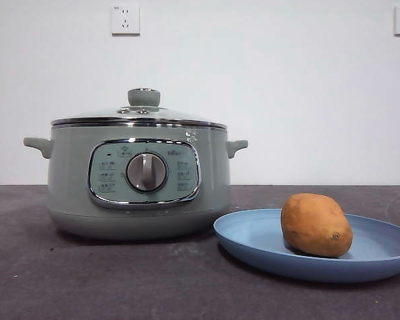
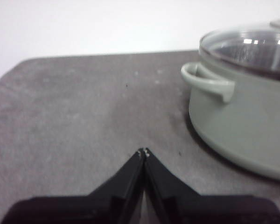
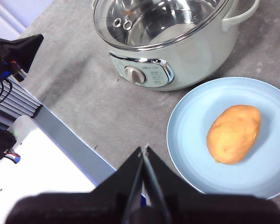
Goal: Take the potato out from the steamer,put the potato on the plate,close the lid
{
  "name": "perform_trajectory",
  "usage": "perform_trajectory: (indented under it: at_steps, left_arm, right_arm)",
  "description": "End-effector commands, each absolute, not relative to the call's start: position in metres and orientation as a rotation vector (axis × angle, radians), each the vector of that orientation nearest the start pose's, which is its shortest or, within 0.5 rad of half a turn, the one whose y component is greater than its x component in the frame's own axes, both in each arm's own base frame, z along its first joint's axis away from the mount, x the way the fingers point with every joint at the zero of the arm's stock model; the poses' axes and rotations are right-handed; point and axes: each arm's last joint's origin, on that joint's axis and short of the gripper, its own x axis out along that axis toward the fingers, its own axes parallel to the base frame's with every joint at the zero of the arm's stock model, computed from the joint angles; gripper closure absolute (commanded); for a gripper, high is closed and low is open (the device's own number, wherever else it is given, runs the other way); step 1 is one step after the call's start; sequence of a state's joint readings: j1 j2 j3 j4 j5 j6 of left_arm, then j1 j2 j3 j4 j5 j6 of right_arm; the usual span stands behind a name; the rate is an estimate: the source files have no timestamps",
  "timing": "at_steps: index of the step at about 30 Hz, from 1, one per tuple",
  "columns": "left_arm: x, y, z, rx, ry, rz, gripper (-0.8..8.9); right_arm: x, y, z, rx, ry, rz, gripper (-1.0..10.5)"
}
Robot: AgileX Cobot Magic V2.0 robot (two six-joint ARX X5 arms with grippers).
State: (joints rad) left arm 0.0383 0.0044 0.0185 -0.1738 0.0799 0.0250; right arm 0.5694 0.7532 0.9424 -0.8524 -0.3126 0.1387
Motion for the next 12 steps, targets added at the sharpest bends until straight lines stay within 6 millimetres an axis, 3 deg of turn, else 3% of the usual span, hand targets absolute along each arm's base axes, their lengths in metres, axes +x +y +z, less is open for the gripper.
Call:
perform_trajectory:
  at_steps: [1, 12]
  left_arm:
    - [0.0959, 0.0016, 0.1467, 0.008, 0.183, -0.042, 8.16]
    - [0.0960, 0.0017, 0.1471, 0.008, 0.178, -0.041, 8.16]
  right_arm:
    - [0.1061, 0.0786, 0.3313, 0.039, 0.729, 0.800, 9.5]
    - [0.1061, 0.0786, 0.3313, 0.039, 0.729, 0.800, 9.5]
